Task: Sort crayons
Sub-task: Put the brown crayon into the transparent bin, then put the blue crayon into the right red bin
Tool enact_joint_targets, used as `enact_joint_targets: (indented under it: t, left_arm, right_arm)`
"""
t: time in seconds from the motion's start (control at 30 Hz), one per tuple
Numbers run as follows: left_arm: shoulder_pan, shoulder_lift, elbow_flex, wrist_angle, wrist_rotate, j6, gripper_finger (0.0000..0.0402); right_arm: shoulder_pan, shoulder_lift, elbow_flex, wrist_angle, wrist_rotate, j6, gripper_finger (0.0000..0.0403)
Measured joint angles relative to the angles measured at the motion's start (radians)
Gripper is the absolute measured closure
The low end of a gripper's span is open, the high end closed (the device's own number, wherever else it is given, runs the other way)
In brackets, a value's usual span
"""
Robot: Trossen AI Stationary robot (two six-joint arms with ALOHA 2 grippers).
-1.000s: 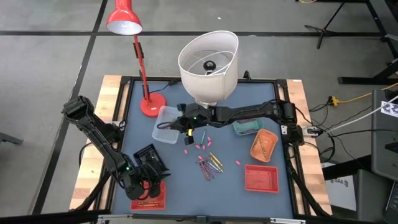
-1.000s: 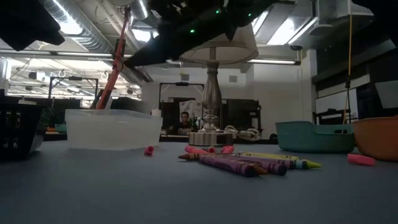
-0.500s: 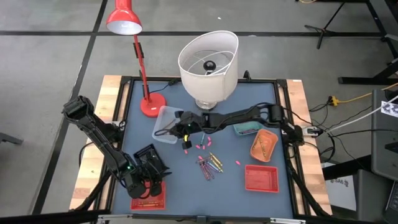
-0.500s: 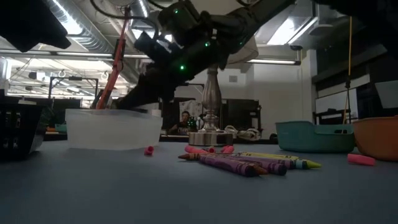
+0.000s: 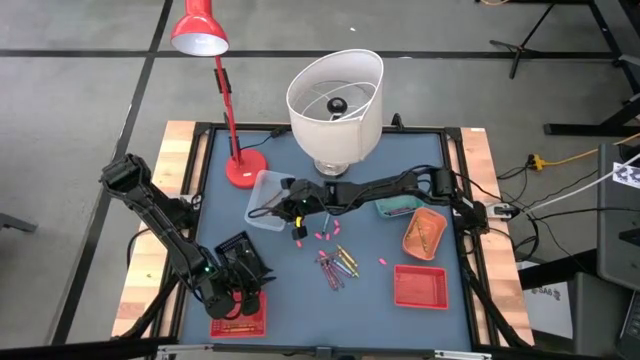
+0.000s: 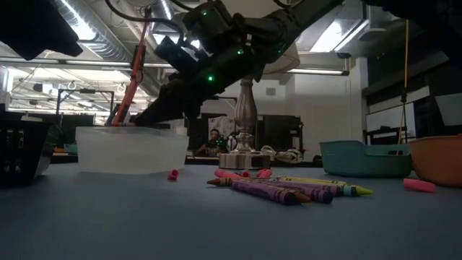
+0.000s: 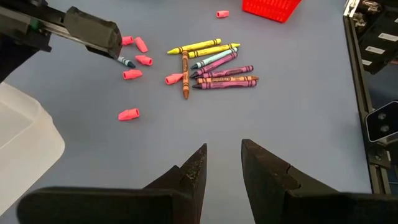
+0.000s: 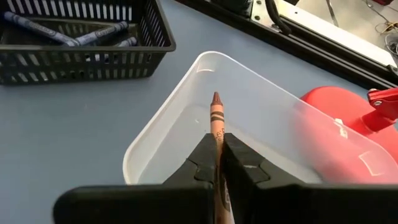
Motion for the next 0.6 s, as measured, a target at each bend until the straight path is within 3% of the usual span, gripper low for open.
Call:
enact_joint_targets:
  t: [0.13, 0.4, 0.6]
  left_arm:
    - [0.0, 0.0, 0.0, 0.0, 0.0, 0.0, 0.0317]
    - [0.0, 0.0, 0.0, 0.0, 0.0, 0.0, 0.0317]
    - [0.012, 0.0, 0.0, 0.001, 0.0, 0.0, 0.0317]
  right_arm:
    - [0.0, 0.0, 0.0, 0.0, 0.0, 0.0, 0.0375]
    - [0.0, -0.001, 0.0, 0.0, 0.0, 0.003, 0.0312]
    - [0.001, -0.012, 0.0, -0.026, 0.001, 0.029, 0.03]
